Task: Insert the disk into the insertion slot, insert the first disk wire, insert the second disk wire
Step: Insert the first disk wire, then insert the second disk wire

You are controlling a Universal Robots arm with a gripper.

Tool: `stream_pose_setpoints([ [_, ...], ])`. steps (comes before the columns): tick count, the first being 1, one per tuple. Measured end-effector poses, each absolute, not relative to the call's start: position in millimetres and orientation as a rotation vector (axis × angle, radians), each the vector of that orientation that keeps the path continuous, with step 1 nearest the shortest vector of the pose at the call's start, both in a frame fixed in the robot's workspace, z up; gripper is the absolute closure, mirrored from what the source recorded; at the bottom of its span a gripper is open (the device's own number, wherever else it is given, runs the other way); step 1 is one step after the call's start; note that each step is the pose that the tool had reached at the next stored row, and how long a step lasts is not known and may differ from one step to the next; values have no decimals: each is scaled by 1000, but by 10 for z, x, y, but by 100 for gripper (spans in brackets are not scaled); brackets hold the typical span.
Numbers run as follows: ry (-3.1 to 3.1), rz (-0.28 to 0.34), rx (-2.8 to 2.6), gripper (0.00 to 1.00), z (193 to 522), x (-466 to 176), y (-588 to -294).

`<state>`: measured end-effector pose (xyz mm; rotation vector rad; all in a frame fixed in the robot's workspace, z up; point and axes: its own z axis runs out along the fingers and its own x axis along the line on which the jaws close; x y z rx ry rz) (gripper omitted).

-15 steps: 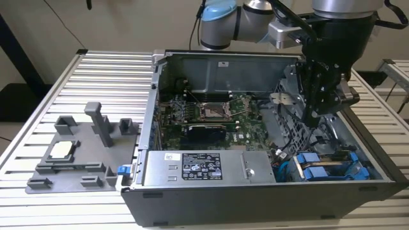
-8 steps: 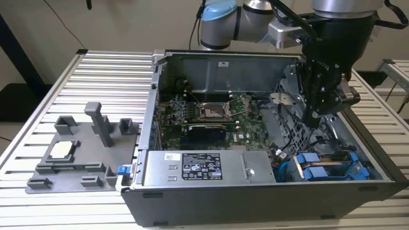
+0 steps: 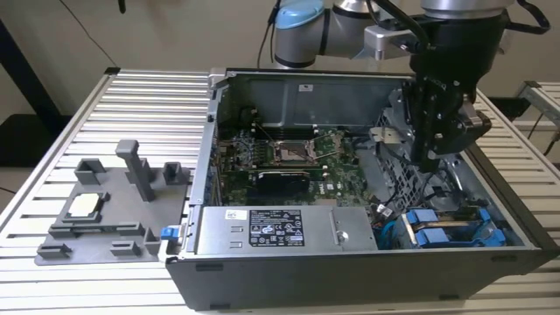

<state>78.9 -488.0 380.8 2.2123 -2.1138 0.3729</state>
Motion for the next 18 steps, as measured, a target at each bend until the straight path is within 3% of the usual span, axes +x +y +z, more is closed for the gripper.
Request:
stream_pose_setpoints([
  [7, -2064, 445, 2171, 70, 3775, 790, -4817],
  [18, -2084, 435, 2186, 70, 3745, 775, -4815],
])
